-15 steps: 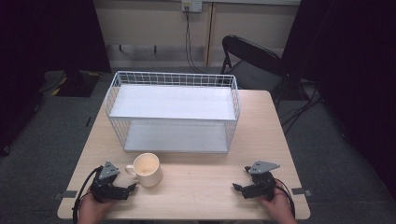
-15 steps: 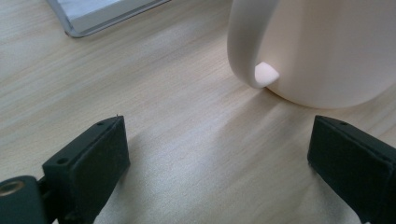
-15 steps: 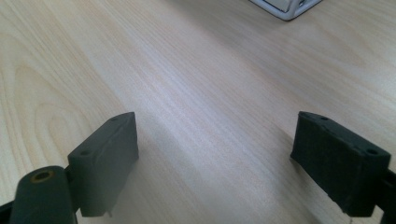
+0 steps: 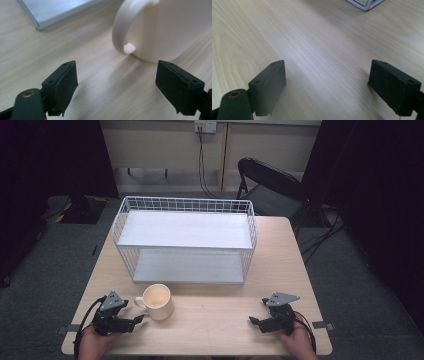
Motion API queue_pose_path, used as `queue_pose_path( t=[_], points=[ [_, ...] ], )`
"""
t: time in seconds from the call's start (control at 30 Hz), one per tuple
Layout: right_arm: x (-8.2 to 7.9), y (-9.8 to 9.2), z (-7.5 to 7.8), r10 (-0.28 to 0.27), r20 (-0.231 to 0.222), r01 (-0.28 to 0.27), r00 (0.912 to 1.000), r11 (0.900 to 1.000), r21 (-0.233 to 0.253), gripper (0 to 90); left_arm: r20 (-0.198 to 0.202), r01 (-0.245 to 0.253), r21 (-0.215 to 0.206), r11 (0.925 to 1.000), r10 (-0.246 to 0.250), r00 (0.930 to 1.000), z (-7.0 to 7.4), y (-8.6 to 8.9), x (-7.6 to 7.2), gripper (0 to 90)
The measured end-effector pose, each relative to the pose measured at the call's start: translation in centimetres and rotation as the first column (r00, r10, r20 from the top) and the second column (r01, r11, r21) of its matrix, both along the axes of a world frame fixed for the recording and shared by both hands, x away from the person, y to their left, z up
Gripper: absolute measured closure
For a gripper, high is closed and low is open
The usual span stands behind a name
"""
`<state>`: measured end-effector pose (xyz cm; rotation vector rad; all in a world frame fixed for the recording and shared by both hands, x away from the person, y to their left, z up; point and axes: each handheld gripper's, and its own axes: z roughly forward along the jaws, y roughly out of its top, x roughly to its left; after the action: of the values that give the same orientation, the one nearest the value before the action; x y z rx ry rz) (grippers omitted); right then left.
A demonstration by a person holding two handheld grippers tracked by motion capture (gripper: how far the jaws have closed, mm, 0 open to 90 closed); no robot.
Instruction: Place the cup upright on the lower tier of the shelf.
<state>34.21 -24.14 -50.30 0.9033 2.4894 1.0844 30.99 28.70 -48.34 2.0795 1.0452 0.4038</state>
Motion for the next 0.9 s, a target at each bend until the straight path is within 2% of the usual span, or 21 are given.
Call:
queue_pose_path(
  t=[0.03,0.17,0.3,0.6,0.83,0.9],
  points=[
    [0.0,0.0,0.0,0.000,0.000,0.000,1.0000,1.000,0.000,13.6,0.003,-0.001,-0.009,1.0000,0.001,1.0000,0.3,0.1,-0.1,17.6],
    [0.0,0.0,0.0,0.001,0.000,-0.001,1.0000,1.000,0.002,13.6,0.020,0.005,0.002,1.0000,-0.005,0.9998,1.2,0.0,-0.3,17.9],
    [0.0,0.0,0.0,0.000,0.000,0.000,1.0000,1.000,0.000,13.6,0.019,0.000,-0.008,1.0000,0.000,0.9998,1.8,-0.1,-0.4,18.3],
    [0.0,0.0,0.0,0.001,0.000,-0.001,1.0000,1.000,0.001,13.6,0.018,0.022,-0.015,0.9997,-0.021,0.9996,3.4,-0.6,-0.4,19.5],
    [0.0,0.0,0.0,0.001,0.000,-0.001,1.0000,1.000,0.001,13.6,0.035,0.042,-0.028,0.9987,-0.041,0.9985,5.0,-1.1,-0.3,19.7],
    [0.0,0.0,0.0,0.000,0.000,0.000,1.0000,1.000,0.001,13.6,0.042,0.049,-0.019,0.9986,-0.048,0.9980,5.4,-1.3,-0.2,19.8]
  ],
)
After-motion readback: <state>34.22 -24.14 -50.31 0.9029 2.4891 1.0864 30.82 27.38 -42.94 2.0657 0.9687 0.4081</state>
